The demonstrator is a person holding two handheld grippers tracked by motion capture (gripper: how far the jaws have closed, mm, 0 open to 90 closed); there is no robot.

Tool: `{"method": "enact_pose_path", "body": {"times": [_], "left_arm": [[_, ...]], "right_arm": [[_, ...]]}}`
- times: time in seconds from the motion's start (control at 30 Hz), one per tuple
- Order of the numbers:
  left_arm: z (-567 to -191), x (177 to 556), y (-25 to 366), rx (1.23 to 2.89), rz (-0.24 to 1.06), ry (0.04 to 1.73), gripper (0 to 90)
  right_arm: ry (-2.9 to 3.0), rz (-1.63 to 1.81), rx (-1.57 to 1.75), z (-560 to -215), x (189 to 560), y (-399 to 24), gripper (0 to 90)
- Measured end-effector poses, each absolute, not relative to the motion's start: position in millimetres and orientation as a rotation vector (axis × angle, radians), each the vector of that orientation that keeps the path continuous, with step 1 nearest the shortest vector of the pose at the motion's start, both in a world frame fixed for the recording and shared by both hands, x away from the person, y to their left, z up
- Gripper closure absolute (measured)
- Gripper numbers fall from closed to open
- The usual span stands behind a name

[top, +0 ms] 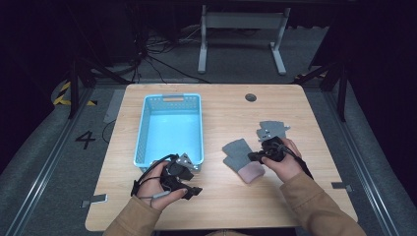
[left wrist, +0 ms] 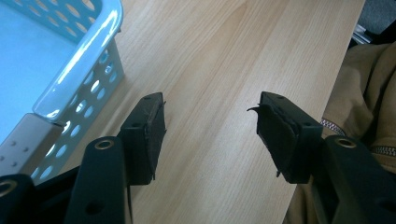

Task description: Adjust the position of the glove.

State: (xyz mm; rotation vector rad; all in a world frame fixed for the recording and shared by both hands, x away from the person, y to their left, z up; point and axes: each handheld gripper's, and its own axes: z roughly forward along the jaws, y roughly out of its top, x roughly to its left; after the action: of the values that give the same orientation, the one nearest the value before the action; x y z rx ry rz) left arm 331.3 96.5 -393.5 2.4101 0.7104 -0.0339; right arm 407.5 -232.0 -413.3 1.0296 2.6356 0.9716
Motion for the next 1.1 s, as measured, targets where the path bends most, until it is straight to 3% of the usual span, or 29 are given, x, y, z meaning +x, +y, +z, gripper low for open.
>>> {"method": "enact_pose_path", "body": {"times": [0.3, 0.6, 0.77, 0.87, 0.93, 1.1], "left_arm": [[-394.8, 326.0, 104.9, 2.407, -0.021, 0.747, 42.8], [-395.7, 324.5, 109.1, 2.403, -0.02, 0.753, 42.6], [-396.1, 325.8, 108.2, 2.407, -0.027, 0.747, 41.8], [-396.3, 326.2, 106.0, 2.406, -0.027, 0.743, 41.8], [-396.1, 326.4, 105.1, 2.407, -0.027, 0.742, 41.8], [-396.6, 326.9, 105.3, 2.405, -0.033, 0.734, 42.0]], "right_arm": [[2.591, 0.959, 1.103, -425.4, 415.9, -217.6, 64.9], [2.592, 0.821, 1.101, -436.8, 417.4, -207.3, 61.2], [2.589, 0.801, 1.122, -441.8, 415.1, -201.8, 63.0], [2.594, 0.808, 1.128, -442.1, 416.7, -202.4, 68.9], [2.598, 0.809, 1.134, -441.7, 417.2, -203.3, 78.3], [2.617, 0.813, 1.101, -439.9, 417.2, -204.8, 85.5]]}}
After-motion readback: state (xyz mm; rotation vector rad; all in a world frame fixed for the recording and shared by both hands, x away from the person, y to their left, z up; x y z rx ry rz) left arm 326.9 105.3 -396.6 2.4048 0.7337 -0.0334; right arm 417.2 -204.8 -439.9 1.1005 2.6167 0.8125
